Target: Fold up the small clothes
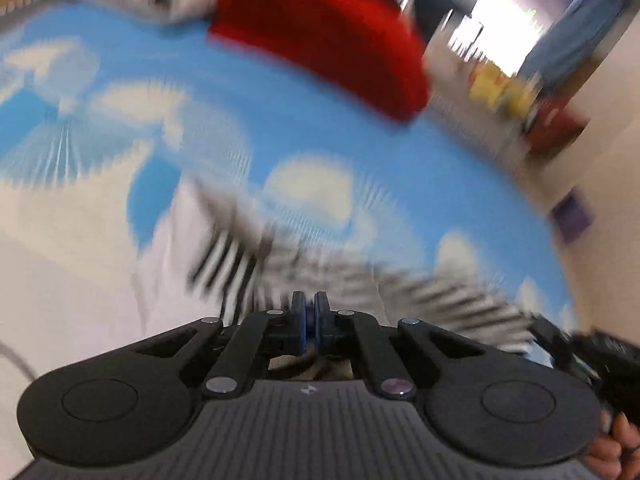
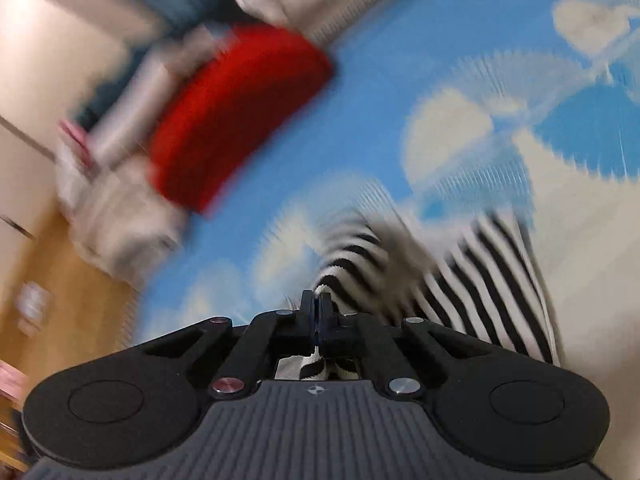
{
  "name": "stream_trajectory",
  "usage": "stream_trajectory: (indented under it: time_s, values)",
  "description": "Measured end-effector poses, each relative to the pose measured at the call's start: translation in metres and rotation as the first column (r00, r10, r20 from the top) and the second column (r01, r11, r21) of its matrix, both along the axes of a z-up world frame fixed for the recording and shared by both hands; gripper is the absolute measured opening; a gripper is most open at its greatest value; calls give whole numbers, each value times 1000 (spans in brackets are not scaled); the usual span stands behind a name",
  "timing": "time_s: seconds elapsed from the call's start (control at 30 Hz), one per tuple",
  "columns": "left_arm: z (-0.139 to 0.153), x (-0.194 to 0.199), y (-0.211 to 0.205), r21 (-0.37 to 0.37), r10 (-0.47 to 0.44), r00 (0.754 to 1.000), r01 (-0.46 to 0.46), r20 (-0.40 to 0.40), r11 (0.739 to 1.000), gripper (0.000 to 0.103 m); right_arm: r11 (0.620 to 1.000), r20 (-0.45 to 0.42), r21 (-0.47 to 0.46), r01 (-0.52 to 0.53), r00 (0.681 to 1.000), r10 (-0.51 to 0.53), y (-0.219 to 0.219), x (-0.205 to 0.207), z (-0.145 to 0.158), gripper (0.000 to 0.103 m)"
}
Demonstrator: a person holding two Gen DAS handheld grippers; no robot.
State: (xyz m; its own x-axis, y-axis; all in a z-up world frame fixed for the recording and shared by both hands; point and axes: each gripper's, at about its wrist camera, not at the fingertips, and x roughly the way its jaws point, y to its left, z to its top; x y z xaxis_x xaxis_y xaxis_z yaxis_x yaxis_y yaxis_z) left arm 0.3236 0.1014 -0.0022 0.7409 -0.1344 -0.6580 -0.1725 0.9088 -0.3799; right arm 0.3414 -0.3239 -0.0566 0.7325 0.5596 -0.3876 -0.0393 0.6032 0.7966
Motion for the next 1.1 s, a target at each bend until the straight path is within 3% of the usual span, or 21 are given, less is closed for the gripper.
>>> stream_trajectory:
  time_s: [0.07,0.13,0.2,0.23,0.27,0.3,0.33,0.37,0.4,0.47,0.5,0.53,0.67,0.83,0.87,0.9,0.93,1.0,1.03,1.1]
  values:
    - [15,-9,15,-20,24,995,-23,96,1000,1,999,120,31,13,993,-16,-22,-19,24,0]
    - [14,-14,31,-57,62,994,-57,86,997,1,999,138,54,10,990,-17,-37,-32,29,0]
    - [-8,-8,43,-39,86,993,-89,-87,995,1,998,-14,-31,-61,998,60,-35,-33,18,0]
    - [-26,-6,49,-23,109,974,-116,-198,993,1,984,-143,-103,-146,981,131,-27,-30,4,1]
    - [-38,-8,55,-50,135,958,-152,-252,987,3,959,-275,-155,-236,943,188,-19,-28,-16,1]
    - [-49,-12,61,-106,155,941,-195,-300,975,3,948,-373,-189,-256,912,172,-15,-30,-35,5]
    - [-54,-14,63,-150,148,932,-206,-330,967,4,954,-409,-208,-218,905,118,-18,-32,-45,6]
    - [-55,-14,61,-179,129,930,-201,-345,963,11,962,-427,-217,-166,902,60,-22,-33,-51,6]
    - [-55,-14,57,-201,102,930,-183,-354,962,27,969,-420,-205,-138,906,41,-24,-33,-51,7]
    - [-56,-13,43,-223,41,924,-135,-380,966,52,977,-372,-188,-104,928,27,-28,-29,-44,26]
    - [-59,-11,36,-225,24,918,-123,-397,967,56,974,-349,-203,-100,937,24,-27,-29,-39,42]
    - [-65,-10,31,-227,11,906,-117,-422,967,56,969,-331,-225,-104,943,25,-25,-29,-36,48]
    - [-95,-9,8,-249,-18,849,-135,-528,959,56,971,-353,-209,-113,935,33,-20,-22,-45,48]
    - [-106,-9,-8,-222,3,843,-145,-538,964,55,969,-366,-224,-103,931,15,-12,-12,-54,48]
    - [-106,-10,-6,-213,24,842,-164,-539,963,44,967,-365,-230,-109,931,19,-9,-10,-55,48]
    - [-105,-10,-5,-202,41,843,-176,-536,964,21,964,-367,-237,-118,930,23,-5,-7,-57,48]
    - [-103,-6,-4,-182,51,850,-171,-525,968,12,960,-372,-249,-128,928,27,-2,-5,-58,47]
    - [-88,-6,-4,-139,45,879,-126,-475,982,6,951,-383,-273,-142,923,28,3,-4,-61,42]
    - [-75,-5,-4,-101,45,902,-97,-429,990,6,948,-389,-282,-148,921,28,4,-4,-62,21]
    - [-49,-6,-9,-6,45,949,-50,-312,999,5,948,-390,-274,-160,920,42,6,-4,-61,4]
